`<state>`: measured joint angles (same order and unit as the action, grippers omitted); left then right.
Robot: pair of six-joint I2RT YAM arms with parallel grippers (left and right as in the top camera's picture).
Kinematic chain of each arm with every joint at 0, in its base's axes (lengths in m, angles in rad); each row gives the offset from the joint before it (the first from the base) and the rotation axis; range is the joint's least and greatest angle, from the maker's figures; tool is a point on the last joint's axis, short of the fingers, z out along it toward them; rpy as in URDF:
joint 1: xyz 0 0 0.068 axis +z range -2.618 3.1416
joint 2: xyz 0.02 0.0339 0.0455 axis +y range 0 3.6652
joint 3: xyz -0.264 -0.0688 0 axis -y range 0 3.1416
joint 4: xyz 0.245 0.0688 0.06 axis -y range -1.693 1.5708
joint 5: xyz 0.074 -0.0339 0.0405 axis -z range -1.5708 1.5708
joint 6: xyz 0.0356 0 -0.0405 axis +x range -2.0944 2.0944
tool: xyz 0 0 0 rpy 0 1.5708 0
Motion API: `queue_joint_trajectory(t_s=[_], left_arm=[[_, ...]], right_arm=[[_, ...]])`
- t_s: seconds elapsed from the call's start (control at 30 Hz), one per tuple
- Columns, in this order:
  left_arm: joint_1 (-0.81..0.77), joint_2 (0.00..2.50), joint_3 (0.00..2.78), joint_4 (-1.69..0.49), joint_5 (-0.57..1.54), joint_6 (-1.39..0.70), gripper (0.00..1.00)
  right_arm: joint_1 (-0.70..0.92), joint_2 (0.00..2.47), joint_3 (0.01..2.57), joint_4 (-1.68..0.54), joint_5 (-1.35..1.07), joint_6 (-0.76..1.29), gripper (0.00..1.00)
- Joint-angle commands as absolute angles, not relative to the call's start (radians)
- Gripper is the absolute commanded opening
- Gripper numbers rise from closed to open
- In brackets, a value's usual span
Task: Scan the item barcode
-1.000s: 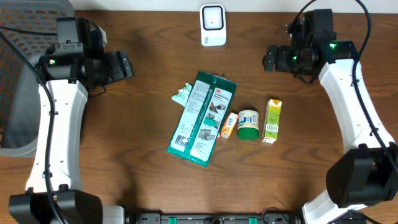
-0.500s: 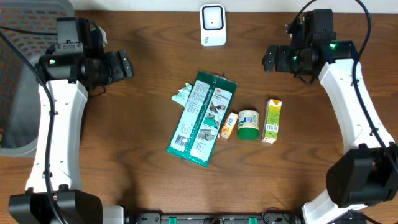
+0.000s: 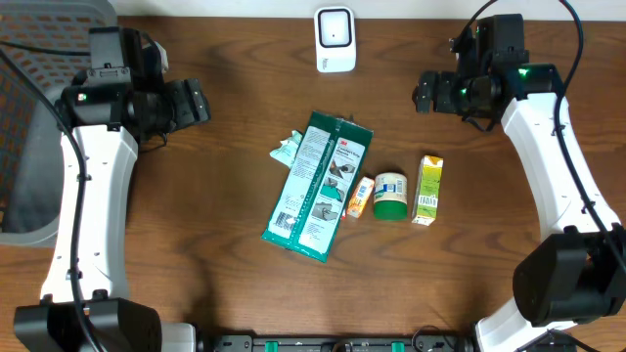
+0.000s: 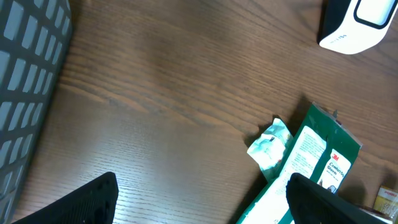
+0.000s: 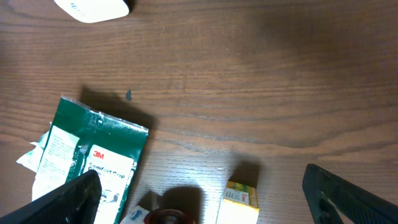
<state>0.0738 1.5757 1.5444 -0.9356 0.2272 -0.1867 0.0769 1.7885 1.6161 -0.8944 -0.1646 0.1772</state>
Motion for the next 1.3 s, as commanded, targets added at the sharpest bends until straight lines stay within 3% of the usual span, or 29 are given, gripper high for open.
queue_joint_trajectory(t_s=[0.0, 1.27], left_arm=[[0.075, 1.582, 1.553, -0.939, 0.232, -0.189, 0.87], [0.075, 1.582, 1.553, -0.939, 0.232, -0.189, 0.87]], right_arm=[[0.073, 1.773, 1.621, -0.894, -0.17, 0.186, 0.99], [0.073, 1.773, 1.621, -0.947, -0.253, 0.186, 0.99]])
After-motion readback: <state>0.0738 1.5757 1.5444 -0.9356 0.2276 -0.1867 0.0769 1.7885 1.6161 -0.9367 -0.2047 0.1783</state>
